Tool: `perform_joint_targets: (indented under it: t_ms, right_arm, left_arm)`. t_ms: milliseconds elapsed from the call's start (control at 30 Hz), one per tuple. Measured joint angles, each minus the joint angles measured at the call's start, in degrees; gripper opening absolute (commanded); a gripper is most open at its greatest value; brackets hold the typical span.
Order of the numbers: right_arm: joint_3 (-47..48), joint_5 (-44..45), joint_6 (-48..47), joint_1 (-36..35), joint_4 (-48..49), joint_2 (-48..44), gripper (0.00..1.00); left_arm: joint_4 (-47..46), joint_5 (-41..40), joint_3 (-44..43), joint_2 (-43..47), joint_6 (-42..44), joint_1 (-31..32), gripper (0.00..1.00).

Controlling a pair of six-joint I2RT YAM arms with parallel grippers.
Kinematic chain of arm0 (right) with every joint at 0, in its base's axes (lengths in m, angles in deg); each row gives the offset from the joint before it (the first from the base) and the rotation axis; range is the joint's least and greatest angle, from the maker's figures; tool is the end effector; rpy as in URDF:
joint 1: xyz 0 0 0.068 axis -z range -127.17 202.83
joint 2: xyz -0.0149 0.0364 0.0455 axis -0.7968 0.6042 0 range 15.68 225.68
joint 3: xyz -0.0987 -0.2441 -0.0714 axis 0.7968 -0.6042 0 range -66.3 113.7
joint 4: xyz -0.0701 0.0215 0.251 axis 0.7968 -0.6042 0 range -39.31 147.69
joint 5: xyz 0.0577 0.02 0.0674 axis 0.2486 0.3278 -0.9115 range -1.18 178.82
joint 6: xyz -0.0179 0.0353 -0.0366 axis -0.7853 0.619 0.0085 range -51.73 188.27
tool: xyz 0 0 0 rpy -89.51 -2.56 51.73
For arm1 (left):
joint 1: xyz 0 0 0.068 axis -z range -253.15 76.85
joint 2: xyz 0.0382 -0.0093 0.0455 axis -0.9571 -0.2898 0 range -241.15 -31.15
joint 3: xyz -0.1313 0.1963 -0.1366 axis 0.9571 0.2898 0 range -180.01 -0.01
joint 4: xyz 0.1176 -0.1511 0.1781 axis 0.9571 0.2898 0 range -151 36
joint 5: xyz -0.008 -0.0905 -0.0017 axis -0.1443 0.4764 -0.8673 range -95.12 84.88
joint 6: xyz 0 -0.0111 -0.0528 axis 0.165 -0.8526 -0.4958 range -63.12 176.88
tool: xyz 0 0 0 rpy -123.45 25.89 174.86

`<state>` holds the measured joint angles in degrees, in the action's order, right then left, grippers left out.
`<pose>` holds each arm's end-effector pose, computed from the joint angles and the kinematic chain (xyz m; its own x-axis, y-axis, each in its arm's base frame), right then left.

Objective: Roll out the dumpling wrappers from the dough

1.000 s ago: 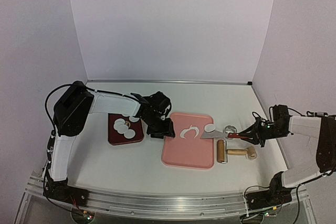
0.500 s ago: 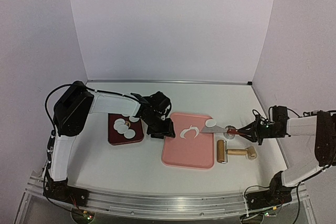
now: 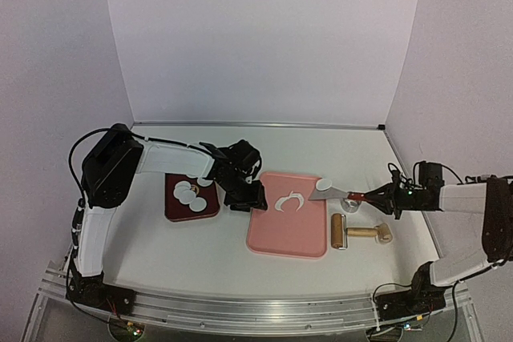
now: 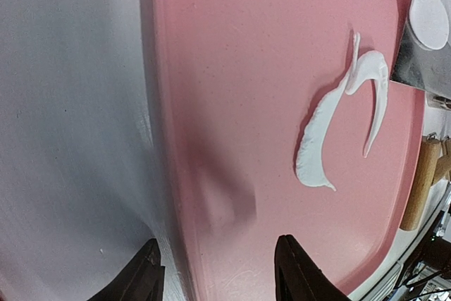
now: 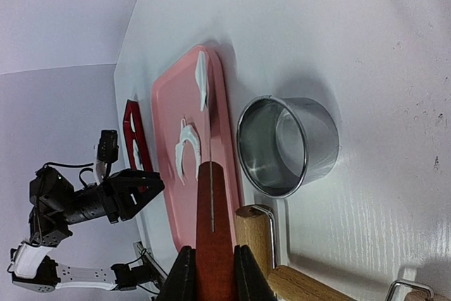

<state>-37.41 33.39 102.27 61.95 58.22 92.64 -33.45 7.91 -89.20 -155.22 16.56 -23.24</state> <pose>0.2341 -0.0079 0.1590 -0.8605 0.4595 -0.2200 0.0268 0.4722 0.8811 0.2858 -0.3522 0.1450 -0.9610 0.1628 -0.2236 0.2502 0.8563 -0.4518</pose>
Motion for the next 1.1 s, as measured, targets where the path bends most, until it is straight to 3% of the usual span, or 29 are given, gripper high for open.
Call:
perform_joint_targets:
  t_ms: [433, 800, 1100]
  right_arm:
    - [-0.25, -1.65, 0.69, 0.02, -0.19, -3.33, 0.00]
    - [1.58, -4.32, 3.65, -0.93, -0.59, -5.64, 0.00]
    - [9.83, 0.60, 6.71, -12.99, -0.69, -5.06, 0.00]
  left_arm:
    - [-0.99, -0.79, 1.42, 1.20, -0.27, -0.20, 0.56]
    - [-0.73, 0.58, 1.52, 11.12, -1.58, -4.75, 0.64]
    - [3.84, 1.43, 1.47, 16.69, 2.34, -14.08, 0.72]
